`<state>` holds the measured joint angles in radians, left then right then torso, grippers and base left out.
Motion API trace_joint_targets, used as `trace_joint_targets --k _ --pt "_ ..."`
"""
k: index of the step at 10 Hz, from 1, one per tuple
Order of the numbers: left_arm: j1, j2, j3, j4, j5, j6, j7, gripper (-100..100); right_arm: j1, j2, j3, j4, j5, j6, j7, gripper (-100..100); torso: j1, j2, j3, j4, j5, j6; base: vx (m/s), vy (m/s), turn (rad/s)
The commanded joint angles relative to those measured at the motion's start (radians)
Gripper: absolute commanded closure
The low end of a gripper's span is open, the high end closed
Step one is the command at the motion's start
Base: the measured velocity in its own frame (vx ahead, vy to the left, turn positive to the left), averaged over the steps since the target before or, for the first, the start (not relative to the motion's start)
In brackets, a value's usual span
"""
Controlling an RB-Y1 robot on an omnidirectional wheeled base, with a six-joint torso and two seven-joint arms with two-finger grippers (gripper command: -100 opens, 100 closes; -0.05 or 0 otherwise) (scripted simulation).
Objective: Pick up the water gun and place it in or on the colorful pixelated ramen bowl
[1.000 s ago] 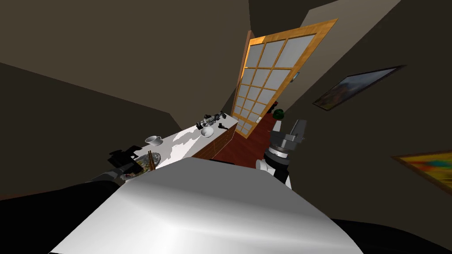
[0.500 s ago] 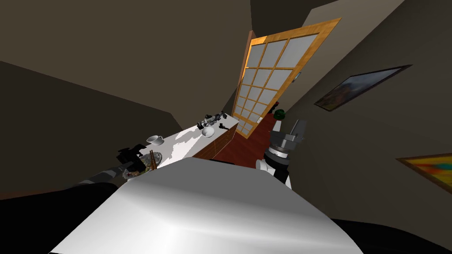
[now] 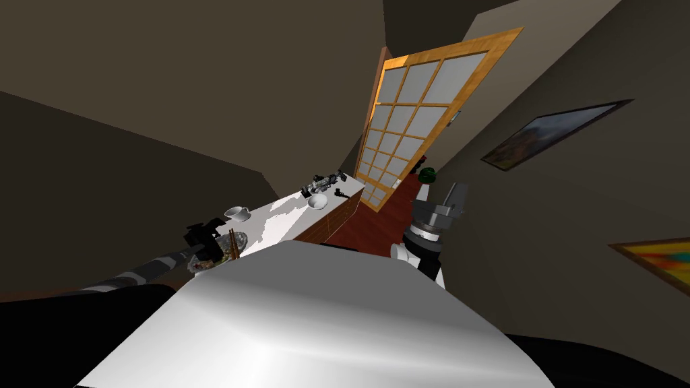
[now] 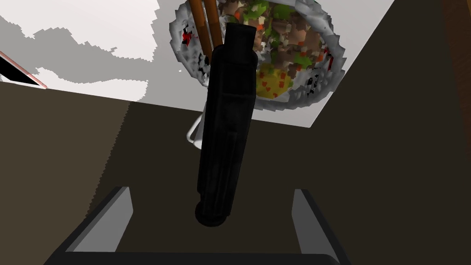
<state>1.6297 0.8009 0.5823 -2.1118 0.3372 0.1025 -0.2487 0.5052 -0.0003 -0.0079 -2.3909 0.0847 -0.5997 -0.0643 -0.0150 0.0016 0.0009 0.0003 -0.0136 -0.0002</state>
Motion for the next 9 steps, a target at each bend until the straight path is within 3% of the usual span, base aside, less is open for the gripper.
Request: trace_joint_targets --k 1,9 --pt "0.011 0.005 0.008 -0.012 0.006 0.004 0.003 -100 0.0 0.0 0.0 0.0 0.0 0.0 0.0 0 0.0 0.0 0.0 0.0 0.0 0.0 -0.004 0.005 -0.015" --pt "0.011 0.005 0.008 -0.012 0.006 0.004 0.003 -100 0.0 0.0 0.0 0.0 0.0 0.0 0.0 0 0.002 0.001 0.001 0.0 0.001 0.0 -0.001 0.001 -0.004"
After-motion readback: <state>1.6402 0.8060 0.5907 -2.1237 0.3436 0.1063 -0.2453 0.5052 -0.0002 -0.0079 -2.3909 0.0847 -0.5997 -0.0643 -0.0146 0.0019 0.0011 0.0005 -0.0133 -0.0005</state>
